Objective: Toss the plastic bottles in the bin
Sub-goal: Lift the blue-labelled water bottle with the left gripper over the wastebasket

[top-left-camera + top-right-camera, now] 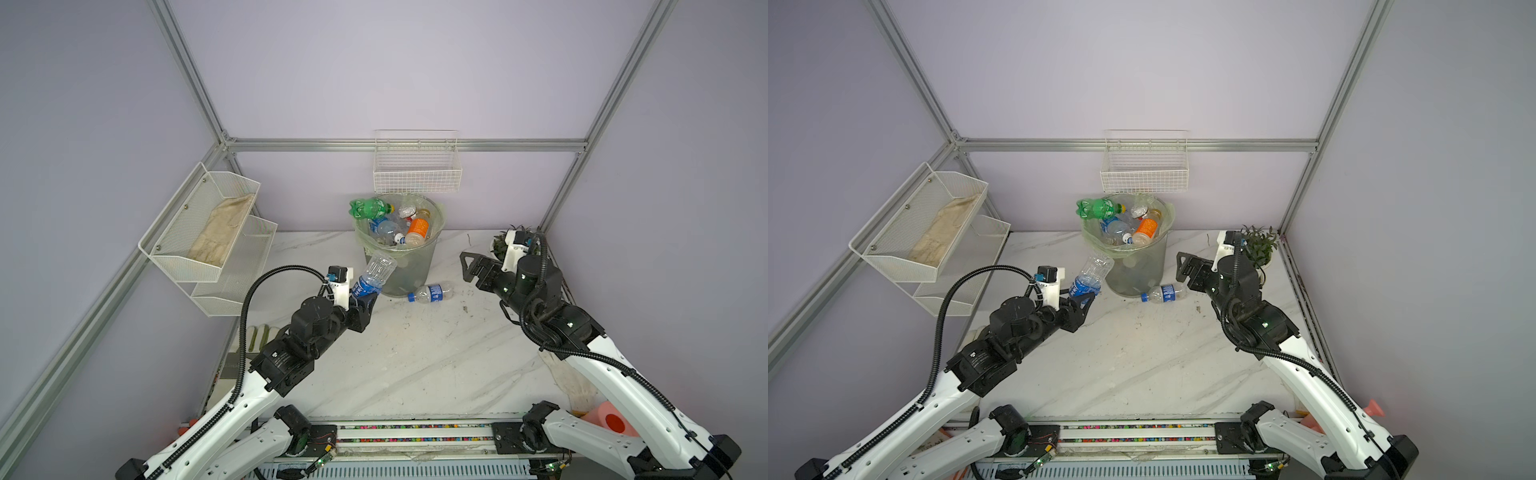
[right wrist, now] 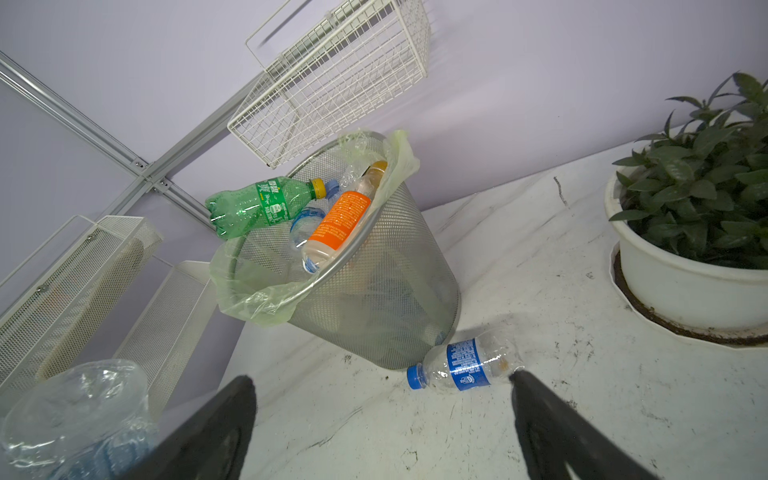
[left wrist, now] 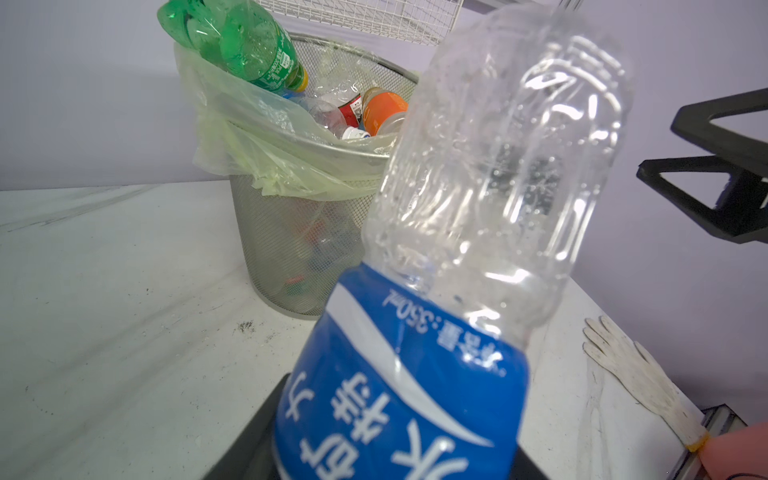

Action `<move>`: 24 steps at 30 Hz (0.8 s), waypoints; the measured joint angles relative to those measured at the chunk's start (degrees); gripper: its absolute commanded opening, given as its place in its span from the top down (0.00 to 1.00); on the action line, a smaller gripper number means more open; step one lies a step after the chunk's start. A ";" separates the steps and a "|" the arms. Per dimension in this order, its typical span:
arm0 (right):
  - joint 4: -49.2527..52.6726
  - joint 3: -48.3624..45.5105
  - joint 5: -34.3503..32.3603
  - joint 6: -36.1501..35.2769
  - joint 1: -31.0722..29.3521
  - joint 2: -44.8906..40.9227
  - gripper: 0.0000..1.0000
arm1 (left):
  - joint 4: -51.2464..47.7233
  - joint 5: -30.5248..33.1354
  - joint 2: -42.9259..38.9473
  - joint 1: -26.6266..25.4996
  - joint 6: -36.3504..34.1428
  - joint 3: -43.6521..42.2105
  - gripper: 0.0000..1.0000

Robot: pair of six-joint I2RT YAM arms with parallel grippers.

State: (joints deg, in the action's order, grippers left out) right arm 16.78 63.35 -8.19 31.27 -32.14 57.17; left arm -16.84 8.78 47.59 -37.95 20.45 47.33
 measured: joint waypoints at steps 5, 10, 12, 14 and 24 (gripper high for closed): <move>0.66 0.00 -0.04 0.00 0.00 -0.63 0.03 | -0.09 -0.09 4.66 0.00 -0.72 2.27 0.81; 0.98 -0.02 -0.22 0.00 0.00 -0.72 0.03 | 0.07 -0.13 8.44 -0.02 -2.73 8.79 0.82; 1.18 0.00 -0.28 0.00 0.00 -0.76 0.03 | 0.13 -0.17 9.86 0.00 -3.82 12.48 0.82; 1.46 0.00 -0.52 -0.02 0.00 -1.03 0.03 | 0.72 -0.22 11.58 -0.02 -5.27 17.00 0.82; 2.54 0.00 -1.38 -0.04 0.00 -3.02 0.03 | 1.01 -1.84 25.03 0.35 -10.14 39.82 0.82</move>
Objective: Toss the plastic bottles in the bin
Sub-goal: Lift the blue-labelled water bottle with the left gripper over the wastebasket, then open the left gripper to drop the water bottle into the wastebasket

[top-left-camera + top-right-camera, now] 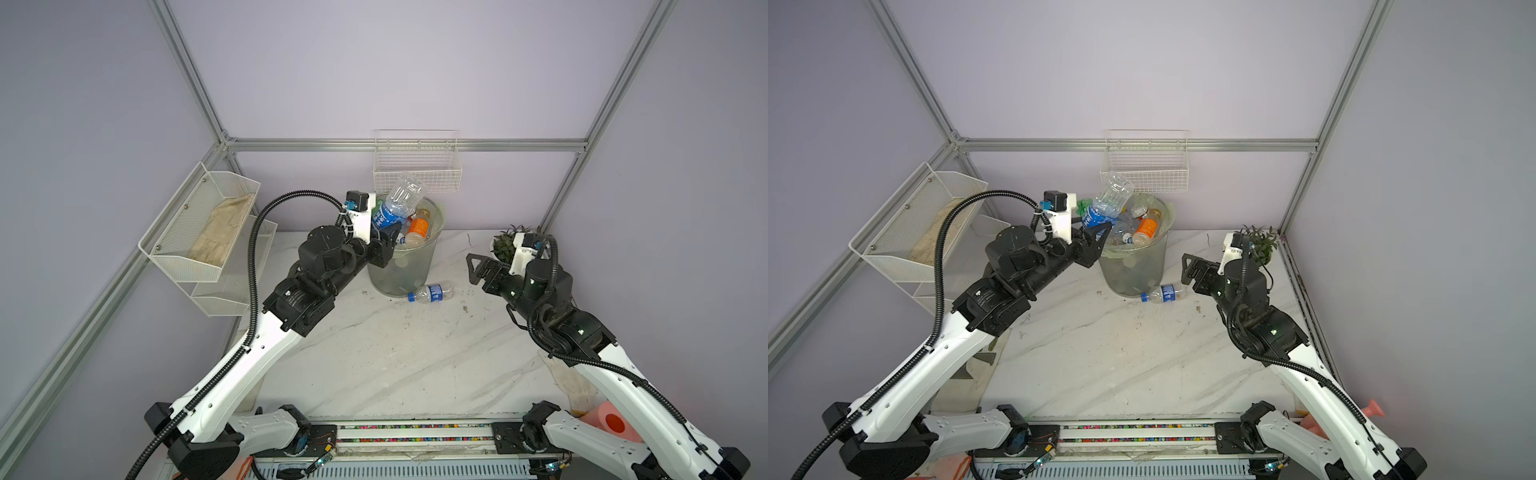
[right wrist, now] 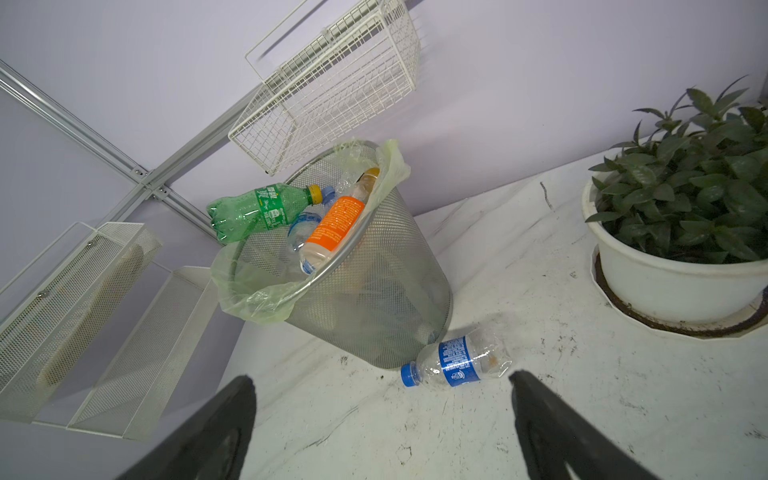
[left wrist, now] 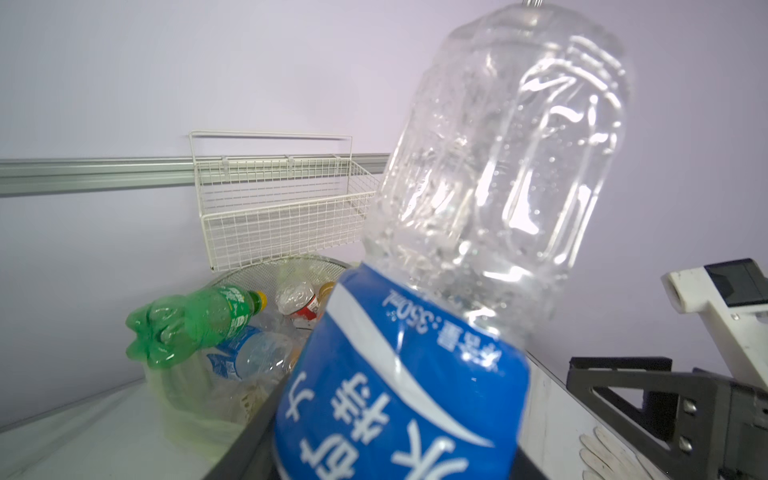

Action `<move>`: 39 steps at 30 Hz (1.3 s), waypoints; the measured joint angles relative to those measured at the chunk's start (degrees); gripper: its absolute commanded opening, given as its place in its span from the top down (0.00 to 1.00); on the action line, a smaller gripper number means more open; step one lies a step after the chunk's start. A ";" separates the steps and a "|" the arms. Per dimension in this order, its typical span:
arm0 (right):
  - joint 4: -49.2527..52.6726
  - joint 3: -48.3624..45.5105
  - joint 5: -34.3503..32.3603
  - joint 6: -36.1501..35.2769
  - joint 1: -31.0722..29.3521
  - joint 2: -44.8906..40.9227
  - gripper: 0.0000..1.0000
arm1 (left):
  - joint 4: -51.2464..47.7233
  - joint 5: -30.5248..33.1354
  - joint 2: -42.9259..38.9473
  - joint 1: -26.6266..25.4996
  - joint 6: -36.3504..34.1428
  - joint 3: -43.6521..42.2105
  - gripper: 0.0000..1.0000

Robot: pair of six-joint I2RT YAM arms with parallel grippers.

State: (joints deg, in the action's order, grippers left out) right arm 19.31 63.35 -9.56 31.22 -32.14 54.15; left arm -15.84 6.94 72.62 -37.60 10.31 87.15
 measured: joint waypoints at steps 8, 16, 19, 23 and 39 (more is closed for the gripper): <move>1.88 0.04 -0.57 -0.15 0.00 -1.42 0.03 | -12.68 -2.56 21.68 5.35 -0.22 19.82 0.00; 3.41 0.07 -1.79 -0.50 0.00 -3.26 0.03 | -20.48 -3.54 20.92 5.90 1.11 21.86 0.00; 3.41 0.07 -1.73 -0.61 0.00 -2.34 0.03 | -17.84 -3.48 13.22 5.57 1.11 20.81 0.00; 3.43 0.07 -1.53 -0.48 0.00 -0.04 0.03 | -13.92 -3.26 2.47 5.55 1.11 18.38 0.00; 3.82 0.79 -0.61 3.63 0.02 7.02 0.03 | -10.38 -1.62 -8.13 5.55 2.82 -1.42 0.00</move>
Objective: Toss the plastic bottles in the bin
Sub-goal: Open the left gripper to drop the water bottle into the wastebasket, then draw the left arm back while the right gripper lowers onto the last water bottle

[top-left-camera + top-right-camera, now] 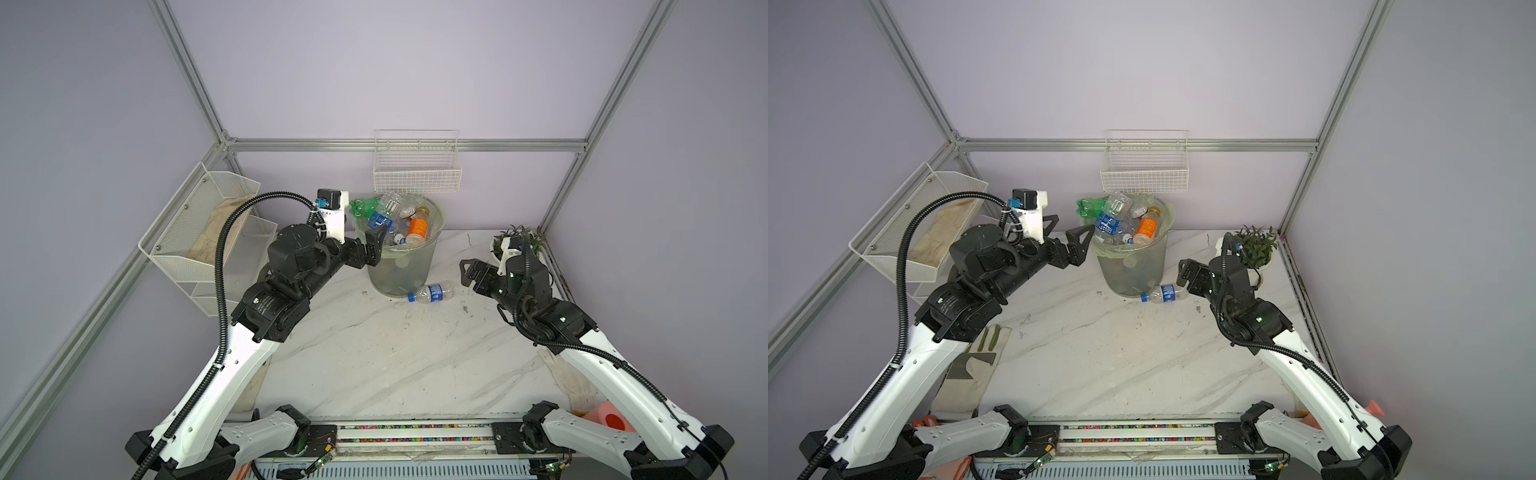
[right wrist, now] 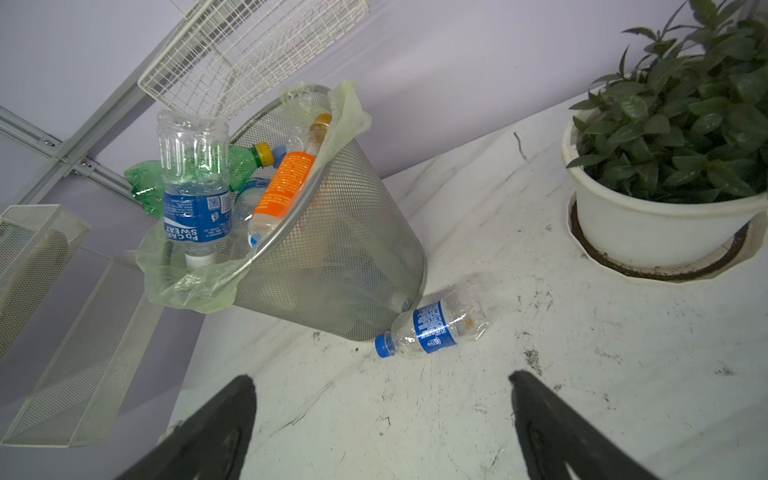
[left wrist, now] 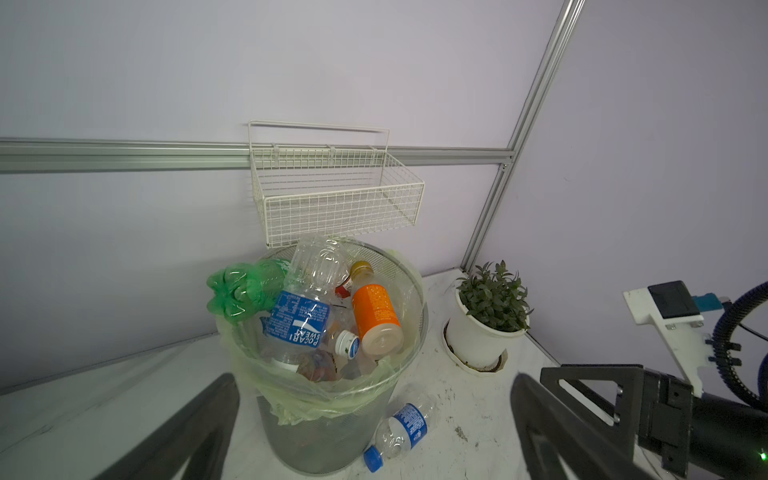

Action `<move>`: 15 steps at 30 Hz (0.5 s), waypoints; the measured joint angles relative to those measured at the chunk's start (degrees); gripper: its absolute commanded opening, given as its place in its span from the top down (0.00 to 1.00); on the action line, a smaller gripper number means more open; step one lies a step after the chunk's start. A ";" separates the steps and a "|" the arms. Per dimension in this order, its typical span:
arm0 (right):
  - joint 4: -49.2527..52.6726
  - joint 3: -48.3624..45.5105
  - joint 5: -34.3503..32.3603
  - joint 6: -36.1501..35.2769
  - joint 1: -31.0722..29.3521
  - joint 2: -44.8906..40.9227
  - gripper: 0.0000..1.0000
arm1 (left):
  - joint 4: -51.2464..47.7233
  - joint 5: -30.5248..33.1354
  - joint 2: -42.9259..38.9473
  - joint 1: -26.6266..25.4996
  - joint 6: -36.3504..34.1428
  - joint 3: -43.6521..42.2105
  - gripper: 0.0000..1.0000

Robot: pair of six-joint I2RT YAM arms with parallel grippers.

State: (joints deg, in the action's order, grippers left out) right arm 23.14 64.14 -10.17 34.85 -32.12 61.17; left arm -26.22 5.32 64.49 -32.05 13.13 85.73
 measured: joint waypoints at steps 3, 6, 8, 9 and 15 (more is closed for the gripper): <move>0.26 0.87 0.61 1.33 0.11 2.97 0.03 | 0.04 0.76 -2.47 0.00 0.72 -2.67 0.00; 0.59 1.60 1.97 3.45 1.07 6.10 0.03 | 0.44 1.57 -5.46 0.00 1.18 -5.09 0.00; 0.76 1.84 3.72 5.51 2.75 8.31 0.03 | 0.70 2.36 -7.63 0.00 1.42 -7.15 0.00; 0.81 1.88 4.48 6.45 3.74 9.27 0.03 | 0.85 2.67 -8.52 0.00 1.53 -8.17 0.00; 1.64 1.86 13.73 10.80 11.15 16.68 0.03 | 1.05 4.35 -12.41 0.00 3.21 -14.75 0.00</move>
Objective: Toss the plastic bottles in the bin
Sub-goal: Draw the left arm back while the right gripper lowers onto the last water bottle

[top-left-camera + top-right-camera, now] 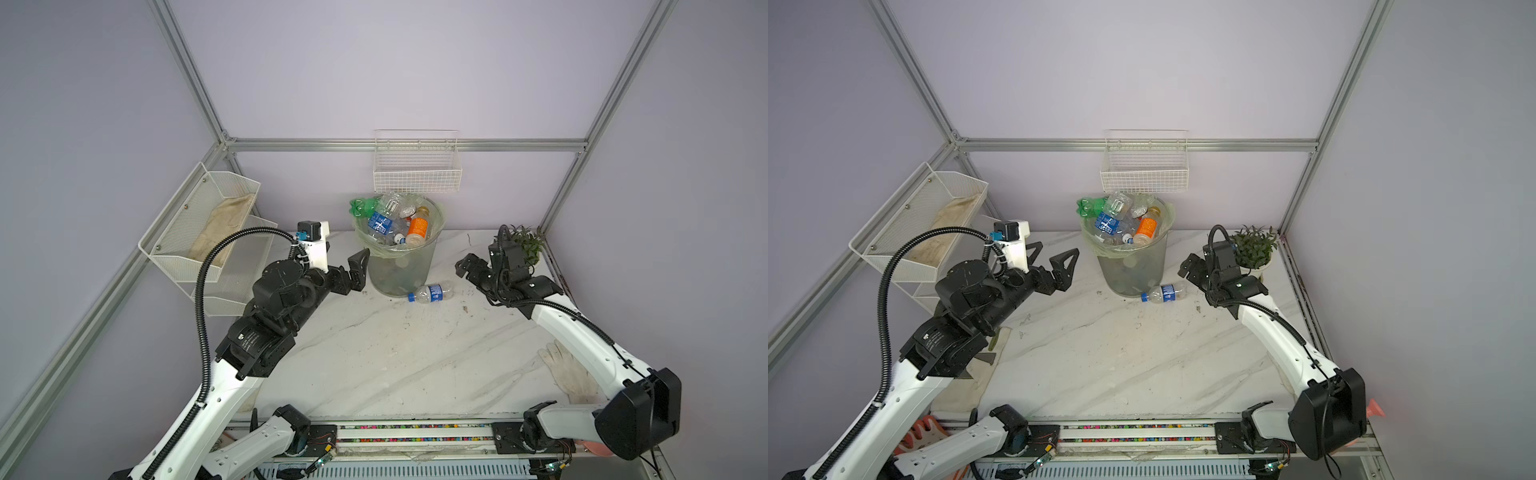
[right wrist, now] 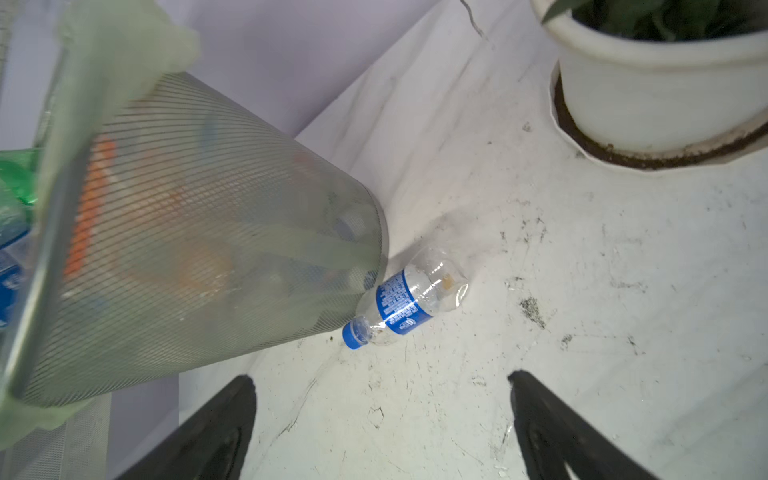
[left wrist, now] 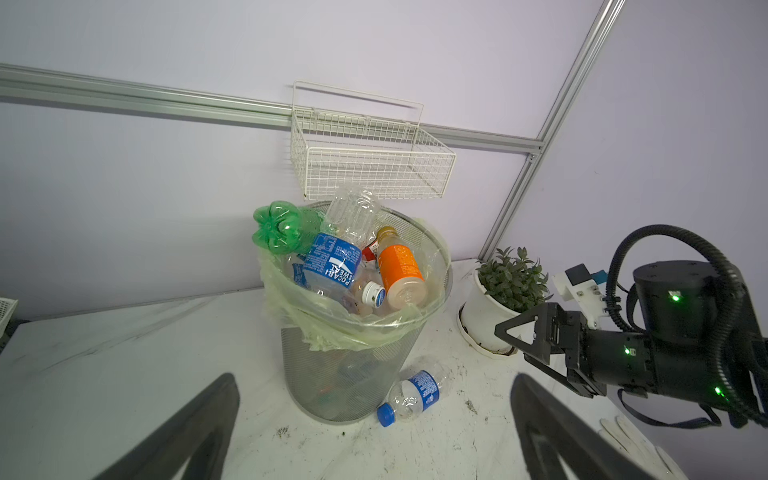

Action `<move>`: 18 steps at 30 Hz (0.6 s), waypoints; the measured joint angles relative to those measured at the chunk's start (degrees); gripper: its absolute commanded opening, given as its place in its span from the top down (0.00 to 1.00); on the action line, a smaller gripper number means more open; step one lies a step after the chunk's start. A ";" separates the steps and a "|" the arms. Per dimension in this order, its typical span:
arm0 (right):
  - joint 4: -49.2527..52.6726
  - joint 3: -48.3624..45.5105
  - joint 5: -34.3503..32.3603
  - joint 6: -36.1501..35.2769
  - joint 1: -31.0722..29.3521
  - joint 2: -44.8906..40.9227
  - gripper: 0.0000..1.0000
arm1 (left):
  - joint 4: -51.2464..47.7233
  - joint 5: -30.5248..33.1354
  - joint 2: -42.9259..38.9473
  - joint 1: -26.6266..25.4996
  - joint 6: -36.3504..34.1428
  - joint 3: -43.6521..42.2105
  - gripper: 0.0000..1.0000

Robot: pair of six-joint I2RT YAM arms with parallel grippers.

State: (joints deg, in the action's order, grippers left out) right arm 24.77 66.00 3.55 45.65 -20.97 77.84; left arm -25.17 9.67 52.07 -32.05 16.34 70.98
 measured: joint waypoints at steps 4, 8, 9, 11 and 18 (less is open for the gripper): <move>0.22 0.02 5.97 -0.28 1.11 5.20 0.03 | -0.22 0.61 -1.25 0.00 1.29 -3.23 0.00; 0.20 0.00 10.86 2.36 2.54 8.11 0.03 | -0.22 0.92 -2.19 0.00 2.58 -5.20 0.00; 0.20 0.02 12.02 3.63 3.19 8.94 0.03 | -0.26 1.01 -2.40 0.00 2.73 -5.55 0.00; 0.74 0.28 12.63 5.79 4.07 11.21 0.03 | -0.20 1.09 -2.95 0.00 3.13 -6.25 0.00; 2.49 0.74 12.55 12.15 4.52 15.30 0.03 | -0.17 1.51 -5.05 0.00 4.17 -8.55 0.00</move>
State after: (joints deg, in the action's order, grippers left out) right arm 27.27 66.74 16.10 57.80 -16.45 93.14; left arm -25.34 11.18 47.03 -32.05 20.51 62.43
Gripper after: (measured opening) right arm 0.975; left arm 0.998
